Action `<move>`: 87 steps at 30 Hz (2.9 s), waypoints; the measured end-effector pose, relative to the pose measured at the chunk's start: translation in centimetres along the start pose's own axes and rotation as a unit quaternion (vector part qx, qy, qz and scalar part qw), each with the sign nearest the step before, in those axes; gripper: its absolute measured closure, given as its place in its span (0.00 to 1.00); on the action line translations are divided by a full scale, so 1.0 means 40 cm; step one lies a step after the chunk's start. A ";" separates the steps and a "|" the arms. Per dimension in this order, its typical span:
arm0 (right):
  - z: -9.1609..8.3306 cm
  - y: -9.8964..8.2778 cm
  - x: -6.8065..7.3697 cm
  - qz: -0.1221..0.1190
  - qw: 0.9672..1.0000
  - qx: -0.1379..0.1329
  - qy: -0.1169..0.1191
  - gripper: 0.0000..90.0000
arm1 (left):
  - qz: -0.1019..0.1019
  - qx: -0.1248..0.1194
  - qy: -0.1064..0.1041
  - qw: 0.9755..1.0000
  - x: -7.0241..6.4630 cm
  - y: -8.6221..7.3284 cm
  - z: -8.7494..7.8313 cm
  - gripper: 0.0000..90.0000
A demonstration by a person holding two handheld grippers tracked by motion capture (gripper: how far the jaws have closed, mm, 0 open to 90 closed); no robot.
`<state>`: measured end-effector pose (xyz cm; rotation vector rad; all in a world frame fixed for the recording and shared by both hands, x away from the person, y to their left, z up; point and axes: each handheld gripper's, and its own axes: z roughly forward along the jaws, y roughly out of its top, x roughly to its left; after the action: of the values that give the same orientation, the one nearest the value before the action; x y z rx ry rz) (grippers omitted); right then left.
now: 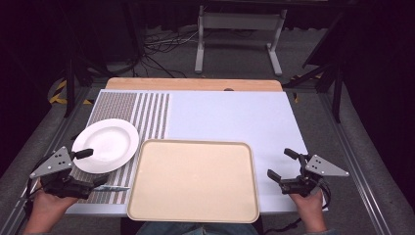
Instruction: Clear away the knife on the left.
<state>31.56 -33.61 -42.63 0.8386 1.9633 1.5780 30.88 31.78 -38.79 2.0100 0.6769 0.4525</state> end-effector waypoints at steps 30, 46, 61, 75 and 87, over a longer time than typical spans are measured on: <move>0.013 -0.004 0.008 -0.003 1.000 0.015 0.018 0.01 | 0.071 0.226 -0.071 0.969 0.011 0.032 0.012 0.12; 0.020 -0.006 0.012 -0.005 0.999 0.022 0.022 0.01 | 0.085 0.306 -0.085 0.944 0.023 0.030 0.025 0.13; 0.024 -0.007 0.012 -0.009 0.999 0.026 0.028 0.01 | 0.117 0.391 -0.094 0.908 0.021 0.019 0.056 0.18; 0.028 -0.008 0.017 -0.011 0.999 0.033 0.038 0.01 | 0.201 0.448 -0.092 0.867 0.044 -0.007 0.081 0.38; 0.027 -0.008 0.019 -0.014 0.998 0.033 0.042 0.01 | 0.264 0.496 -0.104 0.821 0.060 -0.018 0.111 0.68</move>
<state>31.76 -32.38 -43.19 0.7789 2.0881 1.5627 35.05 30.62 -41.53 3.2180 0.1699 0.1713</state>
